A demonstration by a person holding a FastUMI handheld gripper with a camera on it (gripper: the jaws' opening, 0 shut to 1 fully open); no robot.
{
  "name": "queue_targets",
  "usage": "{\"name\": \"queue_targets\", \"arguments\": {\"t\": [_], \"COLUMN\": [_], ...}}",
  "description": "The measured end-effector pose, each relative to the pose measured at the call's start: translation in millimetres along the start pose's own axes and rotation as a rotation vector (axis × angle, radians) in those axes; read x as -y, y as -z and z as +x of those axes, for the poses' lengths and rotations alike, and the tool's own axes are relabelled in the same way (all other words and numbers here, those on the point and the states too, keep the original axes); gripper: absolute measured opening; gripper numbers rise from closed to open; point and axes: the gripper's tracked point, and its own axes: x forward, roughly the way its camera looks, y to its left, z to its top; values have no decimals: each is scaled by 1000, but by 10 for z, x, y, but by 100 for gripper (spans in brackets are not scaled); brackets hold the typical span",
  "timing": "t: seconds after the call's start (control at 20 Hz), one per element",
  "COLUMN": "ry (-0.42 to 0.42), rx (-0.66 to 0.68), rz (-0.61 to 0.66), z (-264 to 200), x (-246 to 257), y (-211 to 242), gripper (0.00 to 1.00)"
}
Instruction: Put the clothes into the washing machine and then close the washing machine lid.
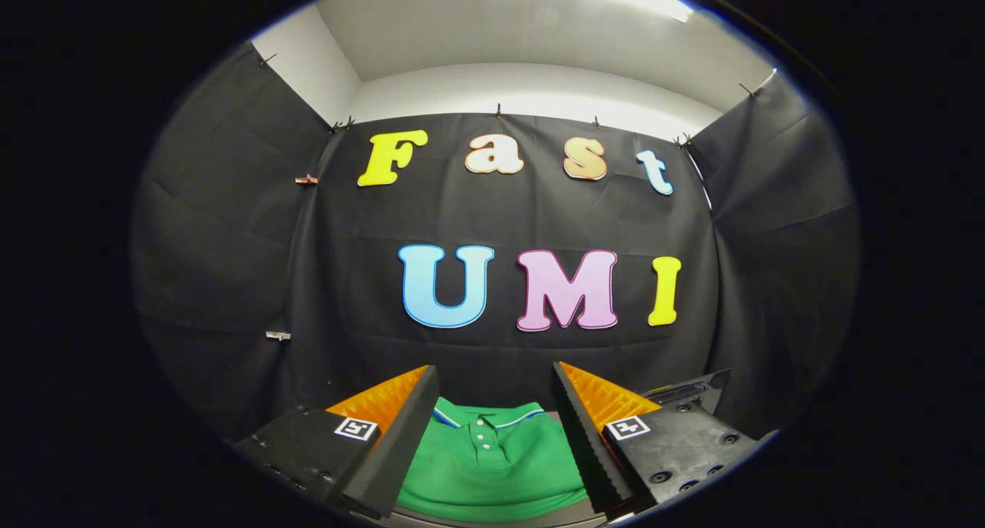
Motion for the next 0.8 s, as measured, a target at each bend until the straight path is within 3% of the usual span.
{"name": "queue_targets", "arguments": {"t": [0.25,0.8], "ry": [-19,1], "rx": [-1,-165], "rz": [-5,20], "z": [16,249], "x": [-79,-15], "y": [-35,257], "gripper": [92,92]}}
